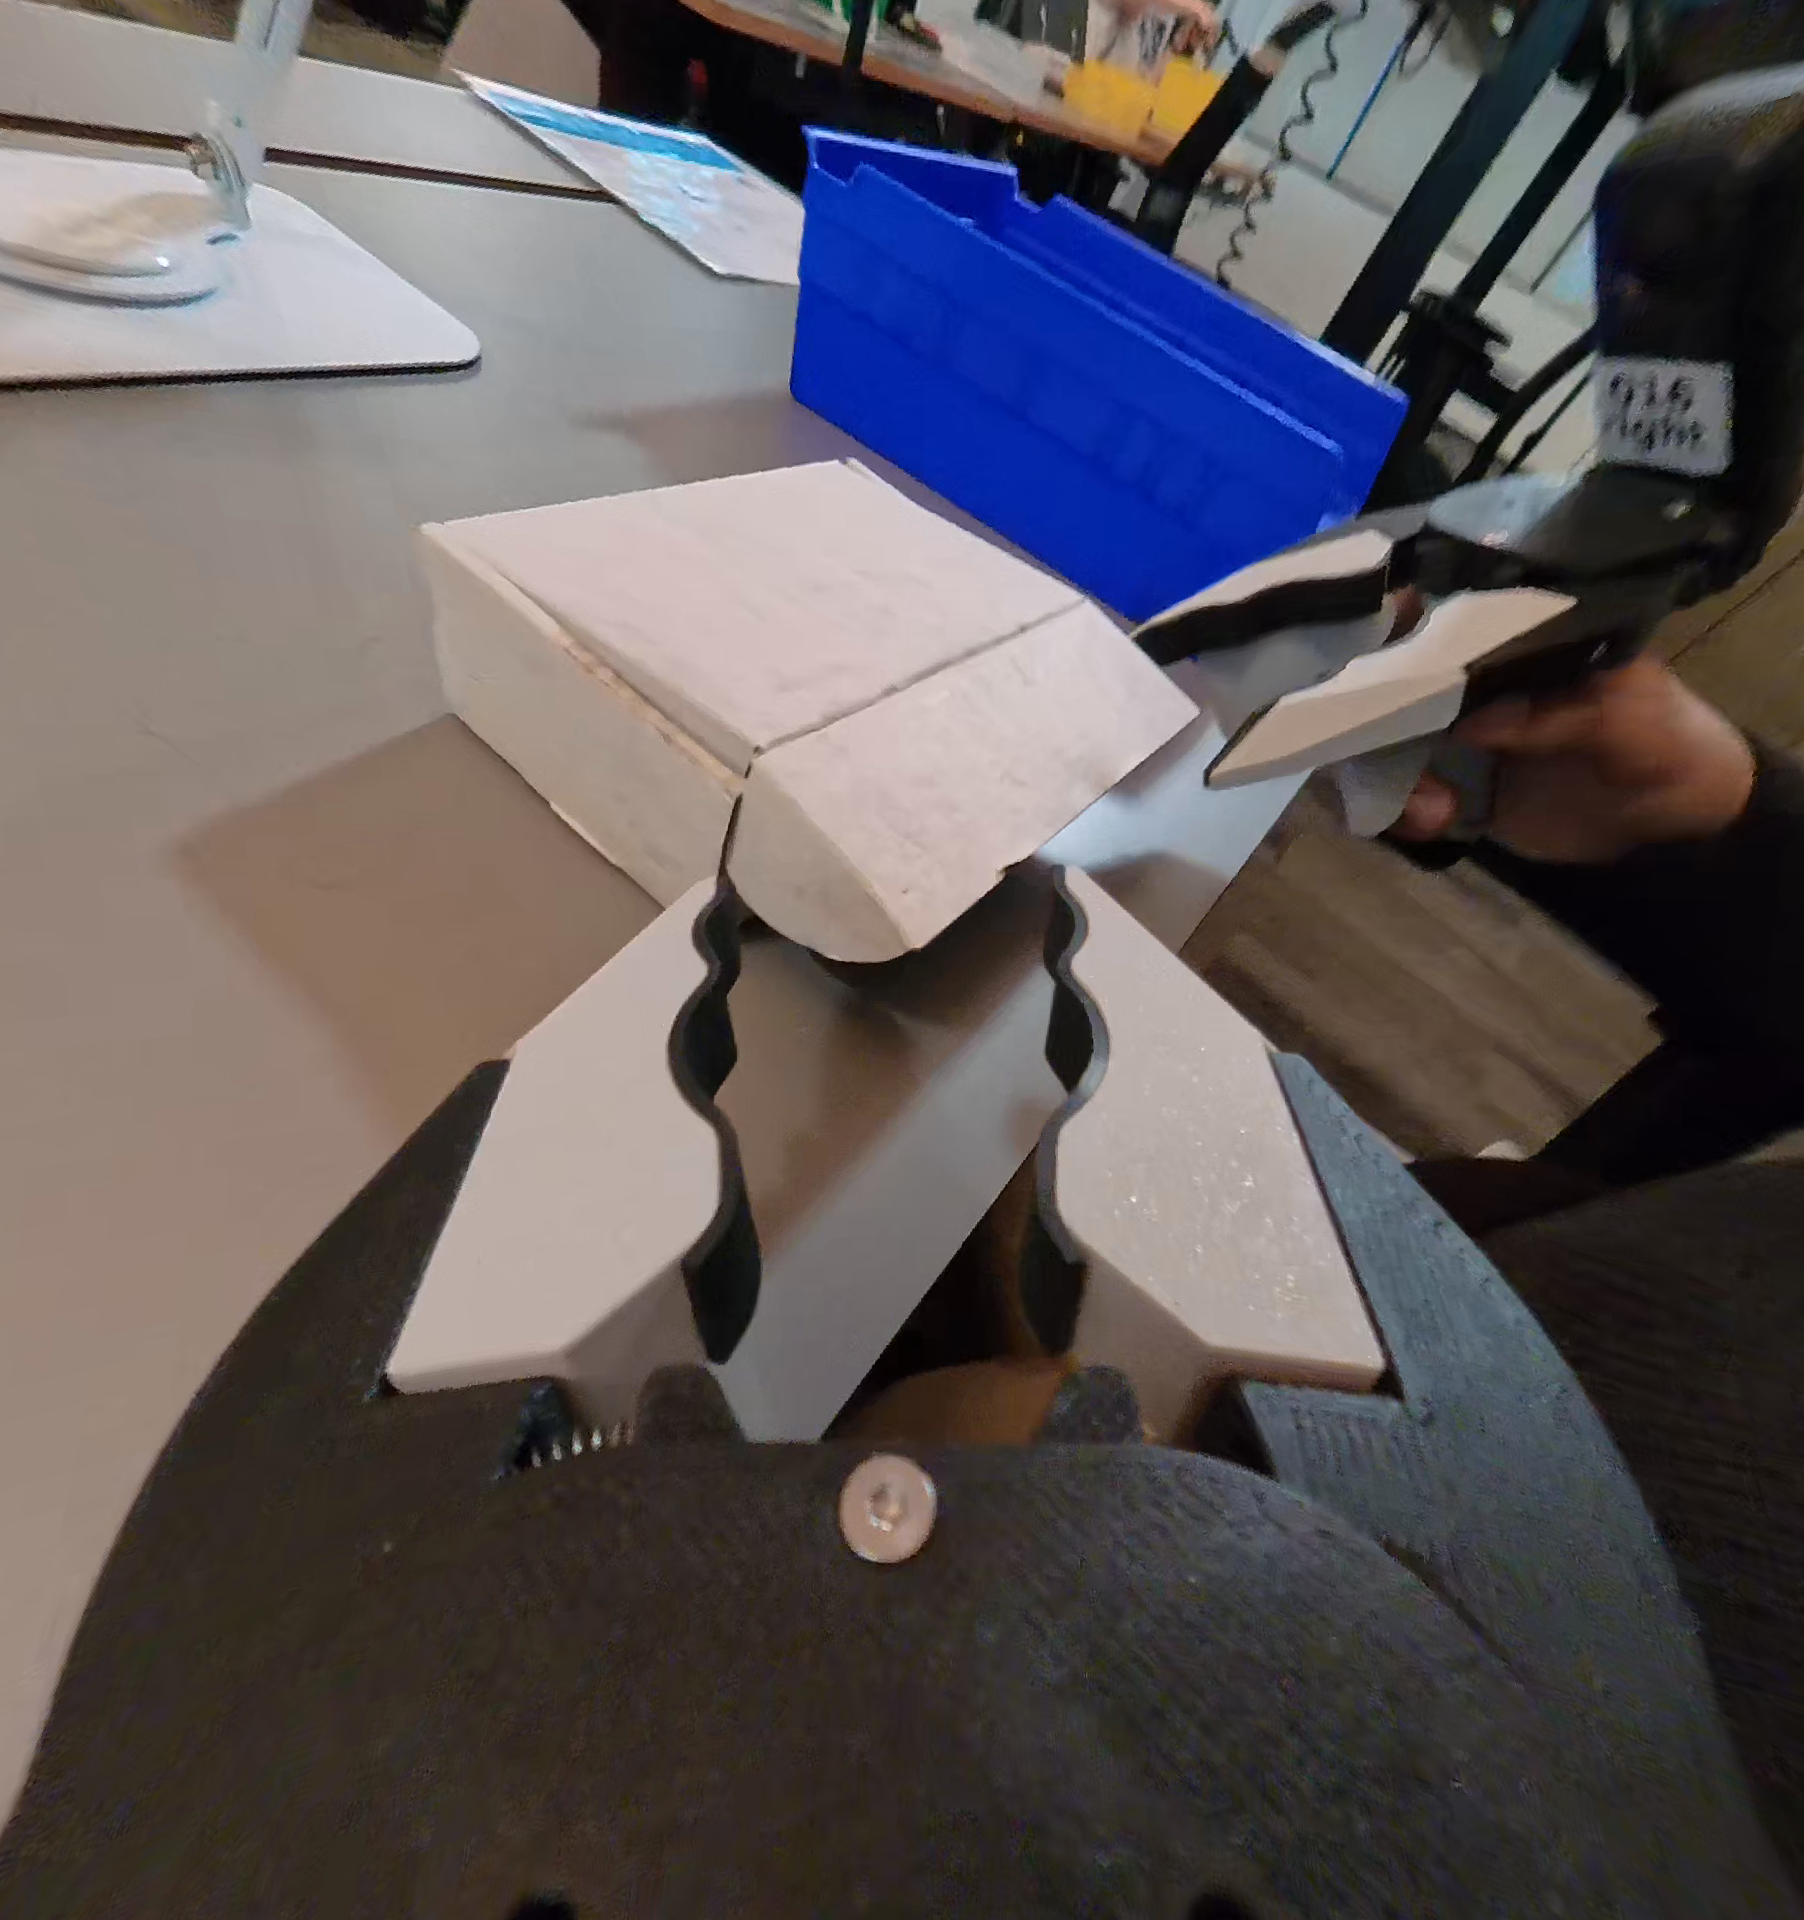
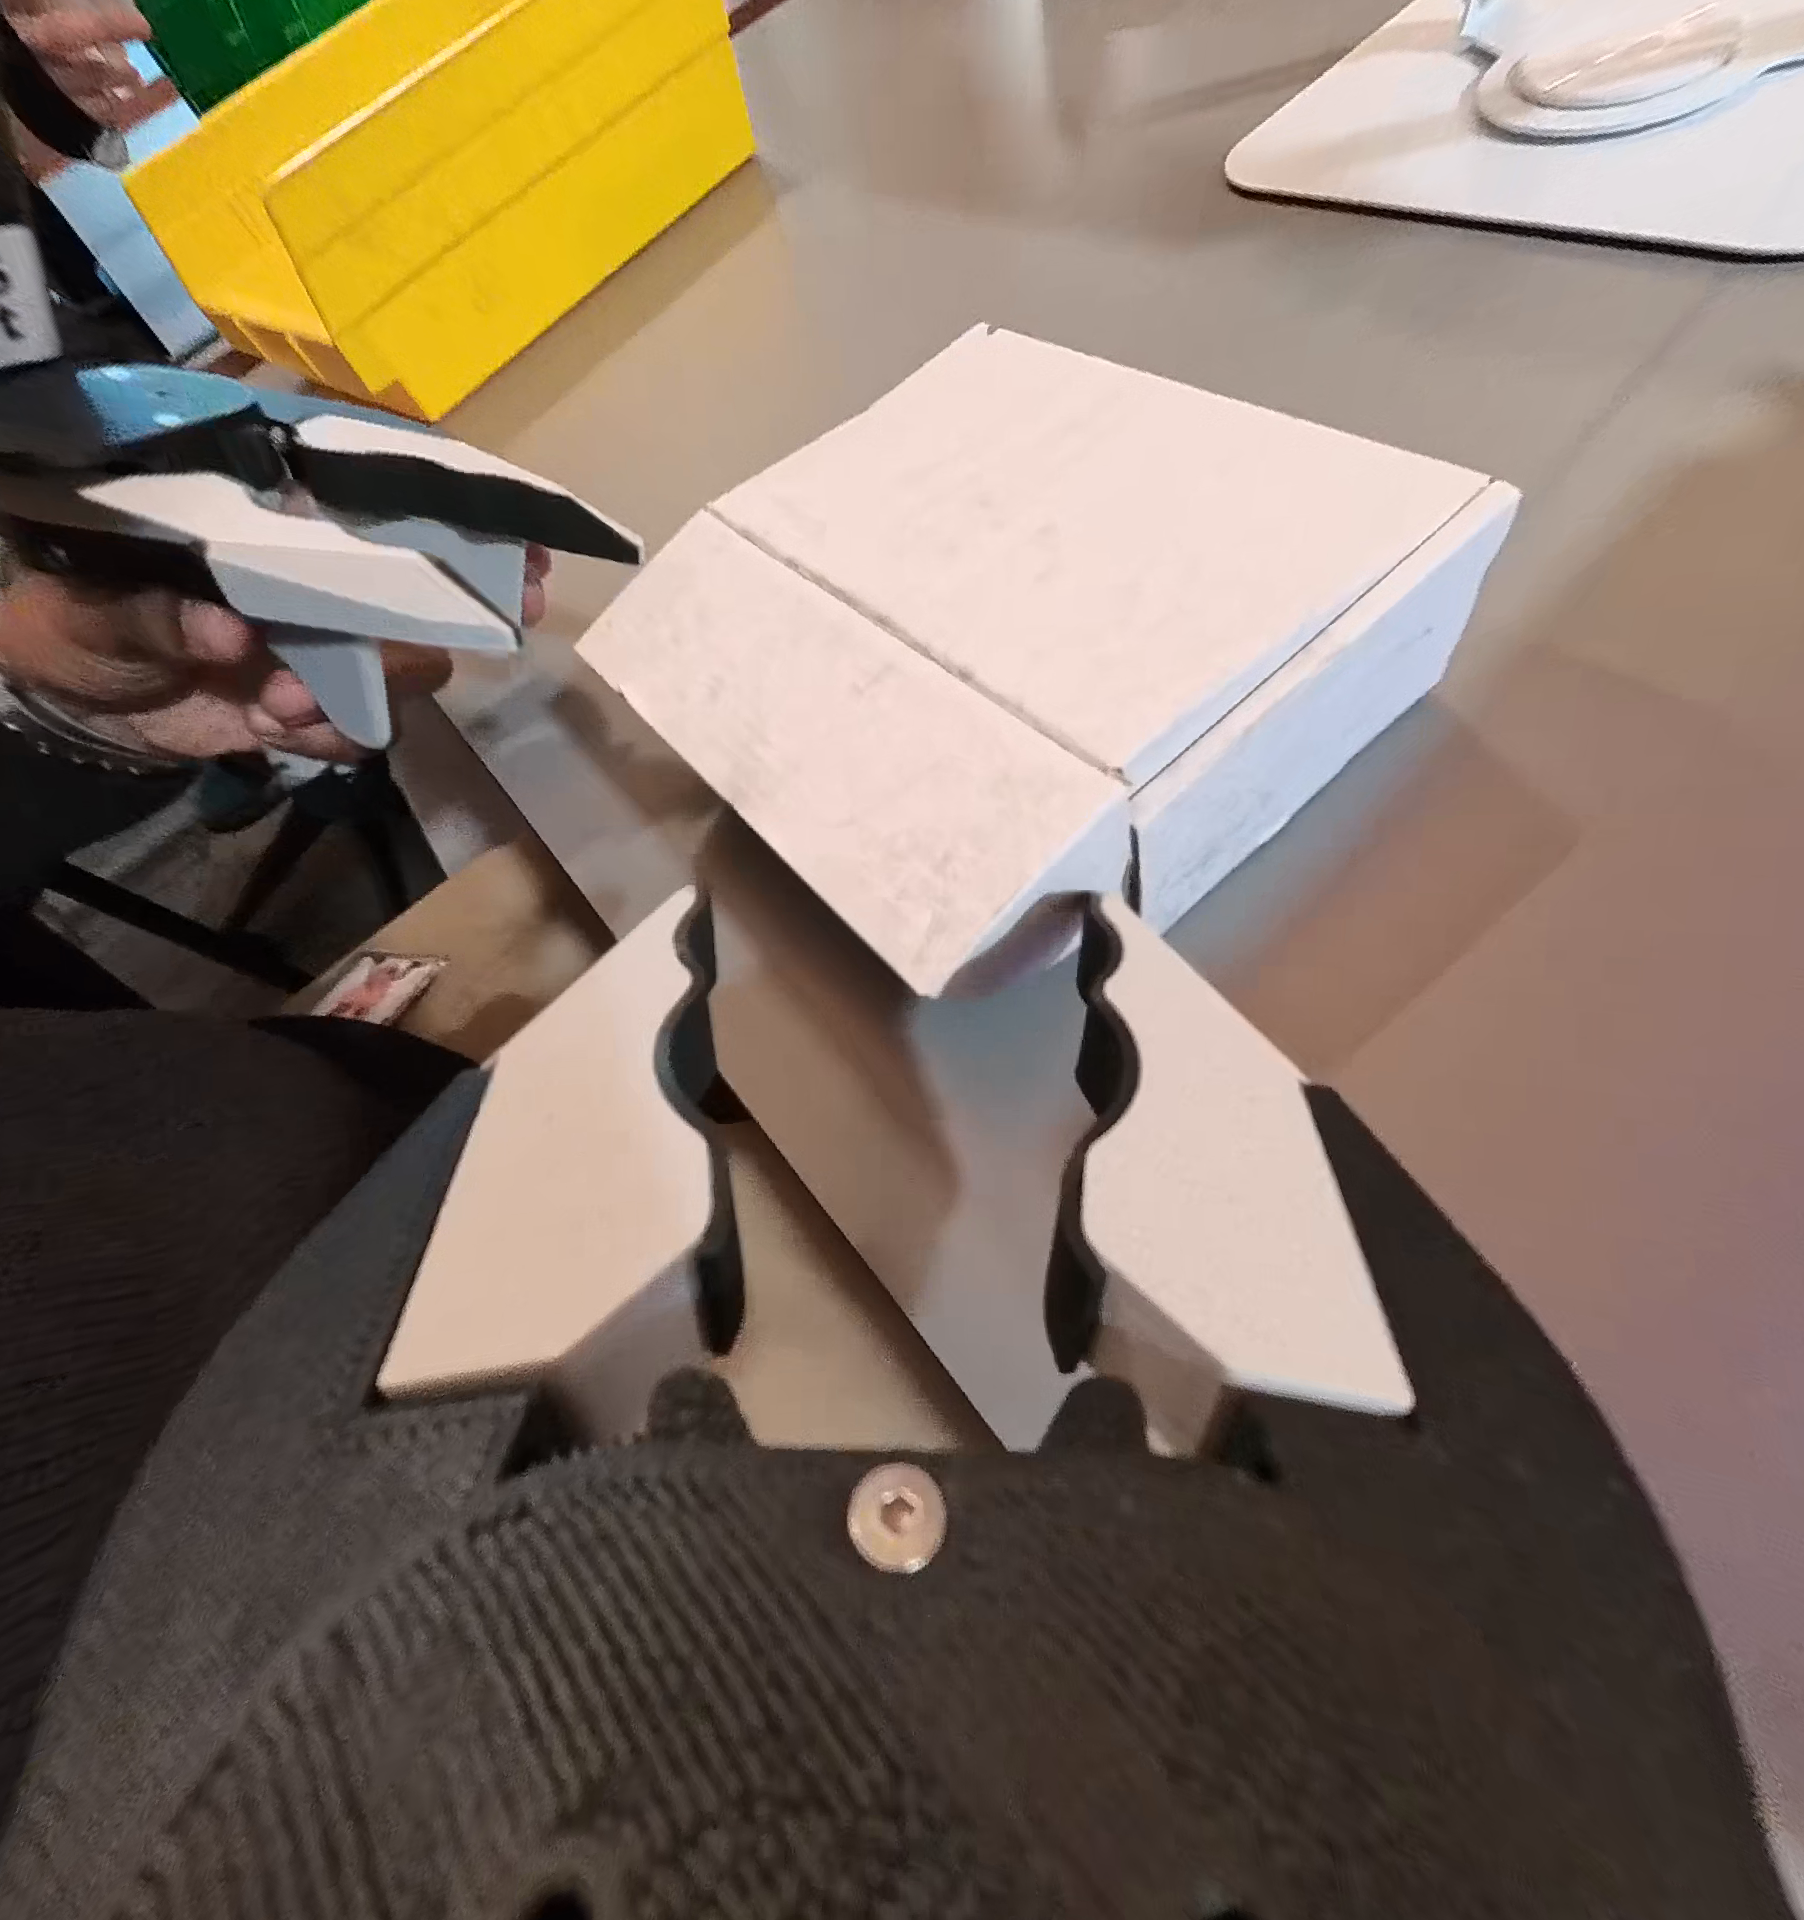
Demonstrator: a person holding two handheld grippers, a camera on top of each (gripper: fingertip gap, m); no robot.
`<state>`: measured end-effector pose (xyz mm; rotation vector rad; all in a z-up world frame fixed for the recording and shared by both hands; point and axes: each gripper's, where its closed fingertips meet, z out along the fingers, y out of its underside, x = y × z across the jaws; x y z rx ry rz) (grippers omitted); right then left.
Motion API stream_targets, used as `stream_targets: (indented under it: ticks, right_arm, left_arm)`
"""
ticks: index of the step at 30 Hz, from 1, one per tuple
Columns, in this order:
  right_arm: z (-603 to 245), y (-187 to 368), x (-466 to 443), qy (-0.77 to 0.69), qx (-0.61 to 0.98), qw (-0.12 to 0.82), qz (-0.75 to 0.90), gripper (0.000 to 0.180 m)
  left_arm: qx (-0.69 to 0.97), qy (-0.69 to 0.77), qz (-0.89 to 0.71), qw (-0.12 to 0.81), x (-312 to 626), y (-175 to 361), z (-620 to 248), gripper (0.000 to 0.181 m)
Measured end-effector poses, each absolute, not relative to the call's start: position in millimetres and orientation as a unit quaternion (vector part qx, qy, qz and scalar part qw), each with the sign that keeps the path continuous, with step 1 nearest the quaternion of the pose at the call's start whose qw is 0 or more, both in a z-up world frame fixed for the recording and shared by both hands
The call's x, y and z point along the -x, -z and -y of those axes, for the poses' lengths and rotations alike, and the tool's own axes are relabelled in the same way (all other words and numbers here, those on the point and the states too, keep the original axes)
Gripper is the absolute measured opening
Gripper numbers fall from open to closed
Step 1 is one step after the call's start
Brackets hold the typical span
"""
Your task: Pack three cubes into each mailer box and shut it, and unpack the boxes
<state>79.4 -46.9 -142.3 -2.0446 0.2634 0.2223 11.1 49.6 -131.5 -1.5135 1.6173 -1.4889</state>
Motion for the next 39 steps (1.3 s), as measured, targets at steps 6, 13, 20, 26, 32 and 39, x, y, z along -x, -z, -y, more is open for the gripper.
stream_targets:
  ticks: [6,13,20,26,32,39]
  right_arm:
    - [43,143,-83,-0.113,0.84,0.514,-0.132,0.056]
    - [43,150,-92,-0.095,0.846,0.505,-0.145,0.04]
    - [40,157,-100,-0.076,0.854,0.493,-0.149,0.038]
    - [45,153,-101,-0.059,0.854,0.499,-0.137,0.059]
    - [42,143,-115,-0.033,0.848,0.518,-0.109,0.083]
    - [19,112,-114,-0.007,0.819,0.573,-0.033,0.108]
  left_arm:
    - [0.573,0.557,-0.568,0.196,-20,136,-47,0.039]
    - [0.597,0.534,-0.564,0.198,-24,148,-56,0.017]
    - [0.588,0.484,-0.603,0.236,-26,160,-55,0.018]
    - [0.576,0.503,-0.6,0.236,-24,150,-55,0.037]
    - [0.576,0.478,-0.606,0.268,-33,150,-70,0.066]
    - [0.529,0.485,-0.664,0.213,-57,147,-64,0.102]
